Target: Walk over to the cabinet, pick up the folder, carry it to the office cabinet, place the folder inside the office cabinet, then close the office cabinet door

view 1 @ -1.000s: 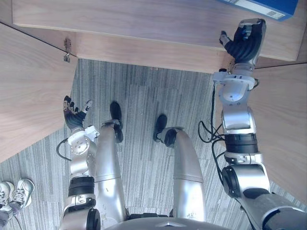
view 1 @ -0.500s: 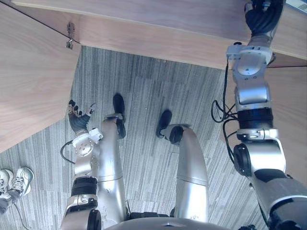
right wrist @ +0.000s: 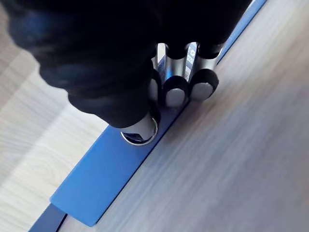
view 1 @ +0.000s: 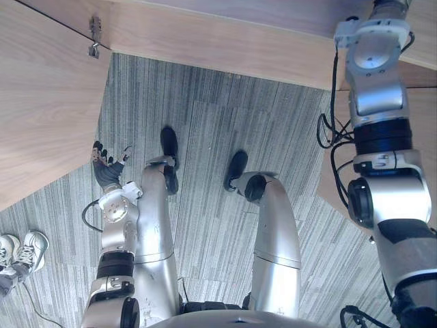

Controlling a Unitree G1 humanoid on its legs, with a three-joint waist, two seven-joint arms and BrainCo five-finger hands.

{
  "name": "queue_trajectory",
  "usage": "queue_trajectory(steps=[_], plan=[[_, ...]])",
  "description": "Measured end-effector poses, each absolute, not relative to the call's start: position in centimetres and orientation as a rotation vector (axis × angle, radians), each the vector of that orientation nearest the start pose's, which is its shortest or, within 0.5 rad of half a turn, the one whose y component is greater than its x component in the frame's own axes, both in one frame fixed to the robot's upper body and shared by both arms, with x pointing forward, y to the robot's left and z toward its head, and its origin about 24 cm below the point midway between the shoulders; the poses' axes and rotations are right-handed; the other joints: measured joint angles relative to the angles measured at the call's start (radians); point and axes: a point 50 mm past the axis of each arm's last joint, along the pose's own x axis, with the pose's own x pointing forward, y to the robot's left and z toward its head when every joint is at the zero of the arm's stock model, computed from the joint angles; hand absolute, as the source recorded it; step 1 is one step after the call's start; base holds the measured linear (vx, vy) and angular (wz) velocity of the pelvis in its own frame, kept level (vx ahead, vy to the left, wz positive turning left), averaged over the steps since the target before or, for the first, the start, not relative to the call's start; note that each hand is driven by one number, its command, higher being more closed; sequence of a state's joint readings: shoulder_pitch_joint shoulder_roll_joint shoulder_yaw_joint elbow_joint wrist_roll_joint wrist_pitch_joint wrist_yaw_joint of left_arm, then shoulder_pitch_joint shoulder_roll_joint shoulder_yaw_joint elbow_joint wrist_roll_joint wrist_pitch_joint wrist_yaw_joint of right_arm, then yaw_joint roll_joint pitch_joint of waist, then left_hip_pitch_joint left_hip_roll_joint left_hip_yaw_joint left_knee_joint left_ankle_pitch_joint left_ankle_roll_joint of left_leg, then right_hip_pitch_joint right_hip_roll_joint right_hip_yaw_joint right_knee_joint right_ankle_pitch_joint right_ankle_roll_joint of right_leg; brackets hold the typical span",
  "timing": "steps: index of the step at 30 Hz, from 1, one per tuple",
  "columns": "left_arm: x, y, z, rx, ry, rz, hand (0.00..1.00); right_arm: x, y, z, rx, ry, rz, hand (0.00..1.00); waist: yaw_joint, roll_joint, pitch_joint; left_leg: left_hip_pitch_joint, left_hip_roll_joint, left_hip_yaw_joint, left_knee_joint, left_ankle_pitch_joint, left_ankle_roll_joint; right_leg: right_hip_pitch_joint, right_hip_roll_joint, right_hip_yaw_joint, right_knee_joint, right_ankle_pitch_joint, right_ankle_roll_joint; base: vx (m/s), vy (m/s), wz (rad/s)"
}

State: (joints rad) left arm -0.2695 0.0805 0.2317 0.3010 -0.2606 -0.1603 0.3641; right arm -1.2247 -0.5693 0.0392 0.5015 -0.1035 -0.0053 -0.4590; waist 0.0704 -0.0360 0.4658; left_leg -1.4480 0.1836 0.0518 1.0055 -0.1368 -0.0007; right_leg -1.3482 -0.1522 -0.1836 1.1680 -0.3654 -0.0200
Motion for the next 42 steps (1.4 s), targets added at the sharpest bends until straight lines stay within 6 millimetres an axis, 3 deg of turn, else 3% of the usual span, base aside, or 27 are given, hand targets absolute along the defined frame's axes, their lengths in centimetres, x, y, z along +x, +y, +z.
queue_trajectory(steps=[6,19,29,36,42], plan=[[29.5,22.8,6.2,-0.247,-0.127,0.554,0.0,35.5,-21.8,38.2,-0.353,-0.862,-0.556,1.0,-0.008,0.0,0.0,-0.016,0.001,0.003,-0.002,-0.001,0.0,-0.017,-0.008,-0.005,0.009,-0.004,0.001,-0.02,0.02,0.05],[29.4,22.9,6.1,-0.28,-0.126,0.56,0.0,35.4,-22.5,37.4,-0.236,-0.841,-0.529,1.0,-0.006,0.0,-0.001,-0.017,0.023,0.024,0.036,0.004,0.015,-0.019,-0.016,0.002,0.046,-0.008,-0.006,-0.01,0.03,0.01],[29.5,23.0,6.2,-0.249,-0.122,0.558,0.0,32.9,-20.7,32.0,-0.276,-0.888,-0.459,1.0,-0.01,0.0,-0.002,0.008,0.072,0.019,0.198,-0.082,0.027,0.017,0.015,0.035,0.15,-0.047,0.004,-0.01,0.026,-0.14],[29.5,21.8,5.4,-0.193,-0.07,0.504,0.0,29.3,-18.4,26.1,-0.303,-0.88,-0.353,1.0,-0.022,-0.004,-0.008,0.153,0.092,0.031,0.224,-0.136,0.015,0.152,0.038,0.06,0.142,-0.067,0.012,-0.04,-0.011,-0.12],[27.9,21.5,2.8,-0.104,0.033,0.494,0.0,26.0,-16.8,20.5,-0.33,-0.793,-0.262,1.0,-0.047,-0.021,-0.081,0.358,0.113,0.07,0.145,-0.165,0.014,0.349,0.054,0.062,0.015,-0.053,0.027,0.04,0.002,-0.16]])
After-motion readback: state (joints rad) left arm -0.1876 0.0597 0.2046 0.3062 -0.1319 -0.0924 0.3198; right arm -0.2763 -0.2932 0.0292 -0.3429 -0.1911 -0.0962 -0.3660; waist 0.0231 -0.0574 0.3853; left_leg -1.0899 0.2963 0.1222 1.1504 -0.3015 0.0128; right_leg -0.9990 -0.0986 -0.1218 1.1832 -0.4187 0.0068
